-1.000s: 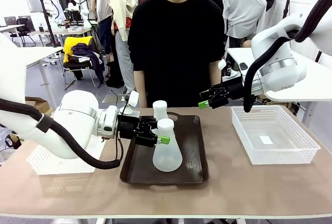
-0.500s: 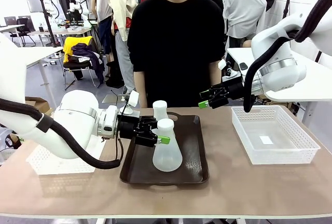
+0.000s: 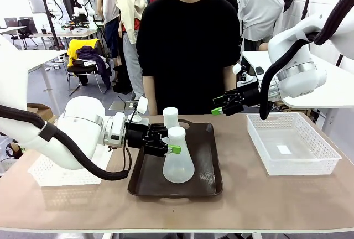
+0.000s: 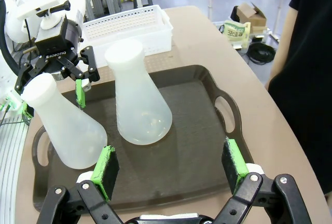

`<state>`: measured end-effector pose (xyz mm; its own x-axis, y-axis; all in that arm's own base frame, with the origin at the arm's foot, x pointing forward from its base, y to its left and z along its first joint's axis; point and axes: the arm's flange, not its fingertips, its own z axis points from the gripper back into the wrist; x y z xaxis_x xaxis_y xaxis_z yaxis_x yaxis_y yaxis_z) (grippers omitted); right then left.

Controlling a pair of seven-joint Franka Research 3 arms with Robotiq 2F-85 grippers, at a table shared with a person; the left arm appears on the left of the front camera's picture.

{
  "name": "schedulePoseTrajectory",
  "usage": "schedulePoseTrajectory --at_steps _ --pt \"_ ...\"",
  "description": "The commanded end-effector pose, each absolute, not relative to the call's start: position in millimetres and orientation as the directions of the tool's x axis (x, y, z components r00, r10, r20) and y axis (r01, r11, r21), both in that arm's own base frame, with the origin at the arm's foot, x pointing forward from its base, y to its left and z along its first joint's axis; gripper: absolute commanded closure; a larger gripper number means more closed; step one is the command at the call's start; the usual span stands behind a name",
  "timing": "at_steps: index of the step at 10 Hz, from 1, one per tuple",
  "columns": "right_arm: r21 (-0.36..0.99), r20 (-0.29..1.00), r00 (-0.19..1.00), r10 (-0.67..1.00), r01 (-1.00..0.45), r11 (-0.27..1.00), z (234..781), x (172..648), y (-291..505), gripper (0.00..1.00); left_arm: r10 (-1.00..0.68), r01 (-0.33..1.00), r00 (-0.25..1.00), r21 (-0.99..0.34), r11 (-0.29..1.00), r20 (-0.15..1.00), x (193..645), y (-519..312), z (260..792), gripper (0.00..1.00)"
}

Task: Prepare the laboratory tools.
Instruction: Place the picked Big flask upright in the Handle tray as directed by the person.

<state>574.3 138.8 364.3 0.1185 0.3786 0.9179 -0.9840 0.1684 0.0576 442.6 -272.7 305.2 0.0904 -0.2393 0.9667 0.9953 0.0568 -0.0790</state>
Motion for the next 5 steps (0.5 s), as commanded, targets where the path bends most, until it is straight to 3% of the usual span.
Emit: schedulePoseTrajectory --at_steps 1,5 --pt "0.058 0.916 0.118 0.383 -0.985 0.164 363.7 574.7 139.1 0.0 -0.237 0.996 0.075 -0.064 0.055 0.969 443.0 -273.3 305.9 0.0" --pt "0.058 0.916 0.118 0.383 -0.985 0.164 363.7 574.7 139.1 0.0 -0.237 0.996 0.075 -0.064 0.055 0.969 443.0 -273.3 305.9 0.0"
